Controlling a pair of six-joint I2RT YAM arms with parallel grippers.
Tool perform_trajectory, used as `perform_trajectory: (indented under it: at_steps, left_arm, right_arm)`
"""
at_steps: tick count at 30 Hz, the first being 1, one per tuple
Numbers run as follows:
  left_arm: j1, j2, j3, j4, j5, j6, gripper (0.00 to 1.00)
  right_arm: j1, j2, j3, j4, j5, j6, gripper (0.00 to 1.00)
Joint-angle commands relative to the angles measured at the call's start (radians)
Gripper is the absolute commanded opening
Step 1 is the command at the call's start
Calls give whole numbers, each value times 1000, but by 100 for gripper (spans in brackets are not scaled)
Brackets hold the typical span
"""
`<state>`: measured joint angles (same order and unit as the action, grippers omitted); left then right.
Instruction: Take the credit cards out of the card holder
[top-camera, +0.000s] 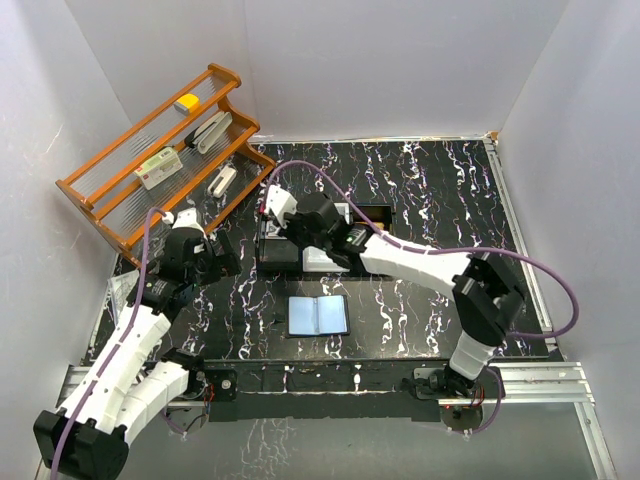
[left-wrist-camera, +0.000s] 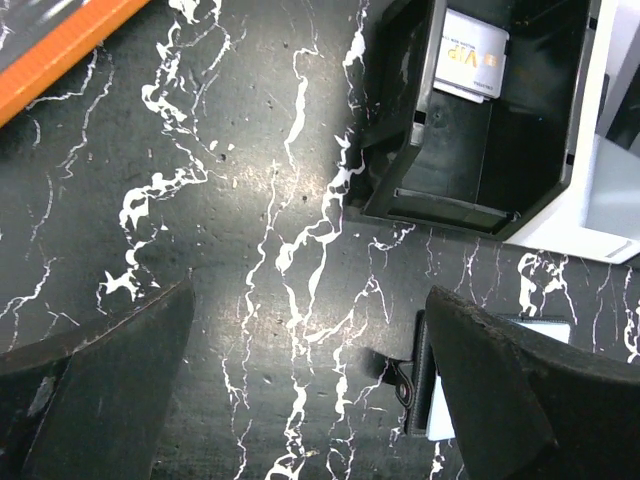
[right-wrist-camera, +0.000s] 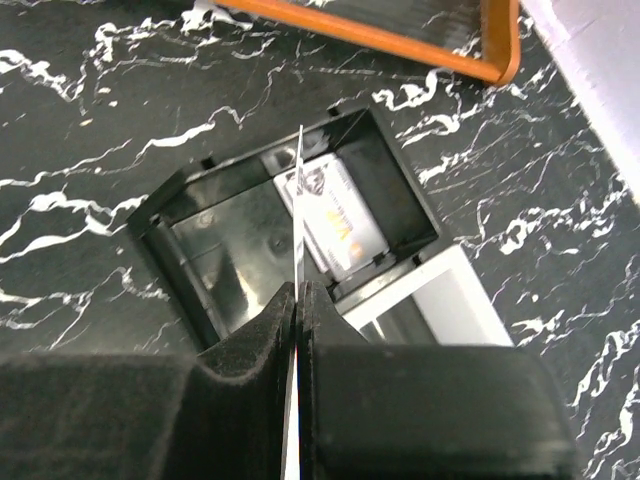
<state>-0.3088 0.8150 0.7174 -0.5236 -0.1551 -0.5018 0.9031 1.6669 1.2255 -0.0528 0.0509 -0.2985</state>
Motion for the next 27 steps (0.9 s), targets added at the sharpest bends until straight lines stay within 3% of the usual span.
perform_trajectory:
  at_steps: [1,7,27]
  left_arm:
    - [5,-19,2,2,-73,16,99]
    - [5,-43,8,-35,-98,-16,99]
    - [5,-69,6,-41,-101,-23,99]
  right_arm:
    - [9,80,125,22,46,-110,0]
    - [13,204,199,11,122,-256,0]
    - [13,436,383,-54,257,-452,0]
